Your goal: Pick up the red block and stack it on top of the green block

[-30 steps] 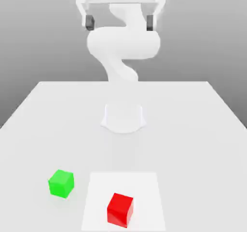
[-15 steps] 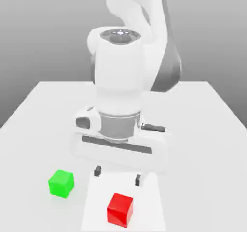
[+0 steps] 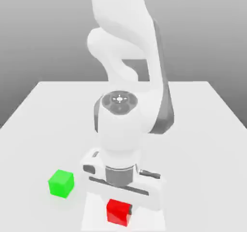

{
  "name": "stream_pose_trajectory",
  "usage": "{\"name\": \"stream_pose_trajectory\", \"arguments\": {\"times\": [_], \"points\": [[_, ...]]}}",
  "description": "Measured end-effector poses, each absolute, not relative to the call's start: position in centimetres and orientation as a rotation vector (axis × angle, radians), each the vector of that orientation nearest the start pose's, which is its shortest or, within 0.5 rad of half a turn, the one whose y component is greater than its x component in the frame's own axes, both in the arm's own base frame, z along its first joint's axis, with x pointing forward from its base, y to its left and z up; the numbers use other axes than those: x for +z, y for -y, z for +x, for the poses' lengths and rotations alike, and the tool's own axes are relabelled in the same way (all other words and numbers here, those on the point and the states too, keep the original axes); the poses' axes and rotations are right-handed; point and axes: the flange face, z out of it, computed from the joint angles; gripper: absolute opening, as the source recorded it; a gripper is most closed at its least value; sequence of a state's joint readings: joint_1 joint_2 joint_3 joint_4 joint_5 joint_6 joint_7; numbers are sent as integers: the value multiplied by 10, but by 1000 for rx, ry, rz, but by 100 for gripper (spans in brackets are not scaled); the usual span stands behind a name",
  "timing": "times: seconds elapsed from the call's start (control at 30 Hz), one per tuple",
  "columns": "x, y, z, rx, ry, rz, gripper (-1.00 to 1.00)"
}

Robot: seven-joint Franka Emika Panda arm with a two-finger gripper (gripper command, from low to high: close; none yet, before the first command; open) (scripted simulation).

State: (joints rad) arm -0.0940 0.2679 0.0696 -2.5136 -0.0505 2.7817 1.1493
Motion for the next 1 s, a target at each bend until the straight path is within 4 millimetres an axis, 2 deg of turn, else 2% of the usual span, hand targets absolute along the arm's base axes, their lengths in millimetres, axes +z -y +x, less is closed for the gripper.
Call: {"name": "stream_pose_trajectory", "arguments": {"times": [0.07,0.17,0.4,0.63,0.7,0.87,0.9,1.0], "points": [[202,8,462,-1,-1682,-2652,-100],[216,33,453,2,-1764,-2591,-100],[233,108,417,3,-2021,-2387,-100],[245,167,370,0,-2250,-2185,-100],[241,175,361,-2,-2290,-2149,-100],[195,176,360,-4,-2296,-2147,-100],[186,175,360,-2,-2294,-2147,100],[186,175,360,-2,-2294,-2147,100]]}}
